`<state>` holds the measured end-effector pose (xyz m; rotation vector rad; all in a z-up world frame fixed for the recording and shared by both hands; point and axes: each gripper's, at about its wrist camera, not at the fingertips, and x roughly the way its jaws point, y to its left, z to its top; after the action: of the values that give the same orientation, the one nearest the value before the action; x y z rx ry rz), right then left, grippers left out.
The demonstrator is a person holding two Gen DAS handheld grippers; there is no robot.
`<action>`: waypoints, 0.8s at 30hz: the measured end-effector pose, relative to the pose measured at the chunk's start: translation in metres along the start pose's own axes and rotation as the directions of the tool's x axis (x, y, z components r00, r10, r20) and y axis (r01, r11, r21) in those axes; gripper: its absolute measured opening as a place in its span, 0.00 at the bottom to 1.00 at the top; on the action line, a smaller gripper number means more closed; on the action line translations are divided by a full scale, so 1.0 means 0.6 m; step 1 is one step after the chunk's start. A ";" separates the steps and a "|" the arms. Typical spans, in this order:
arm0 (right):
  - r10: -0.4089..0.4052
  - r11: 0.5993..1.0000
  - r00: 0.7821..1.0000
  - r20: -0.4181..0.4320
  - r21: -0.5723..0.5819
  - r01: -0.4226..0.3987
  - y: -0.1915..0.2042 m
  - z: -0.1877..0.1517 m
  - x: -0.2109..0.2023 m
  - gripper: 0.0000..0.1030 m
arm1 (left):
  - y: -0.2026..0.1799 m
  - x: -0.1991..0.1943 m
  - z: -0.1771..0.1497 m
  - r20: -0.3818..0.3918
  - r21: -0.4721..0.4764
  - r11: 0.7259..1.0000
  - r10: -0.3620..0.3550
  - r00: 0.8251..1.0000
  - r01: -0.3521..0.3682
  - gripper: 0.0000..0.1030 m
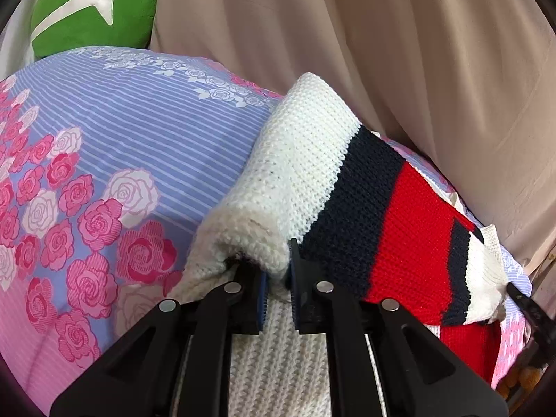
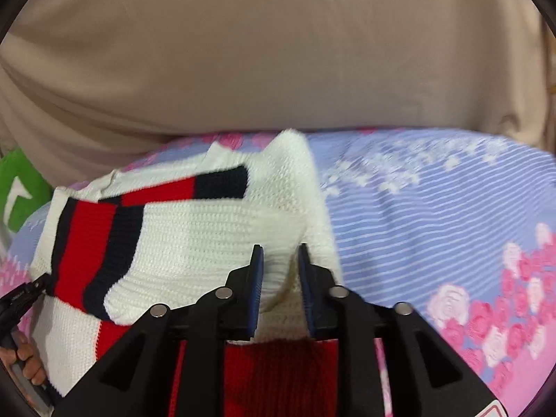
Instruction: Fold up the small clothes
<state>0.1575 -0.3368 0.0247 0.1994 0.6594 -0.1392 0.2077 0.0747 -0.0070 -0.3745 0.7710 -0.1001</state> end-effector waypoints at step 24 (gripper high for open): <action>0.386 0.853 0.857 -0.340 -0.223 -0.473 0.519 0.071 0.306 0.25 | 0.006 0.003 0.005 -0.002 -0.023 1.000 -0.019 1.000 0.019 0.11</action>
<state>0.3858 -0.0556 -0.0129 0.0708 0.8967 0.4372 0.2109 0.0786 -0.0074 -0.4035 0.7715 -0.1099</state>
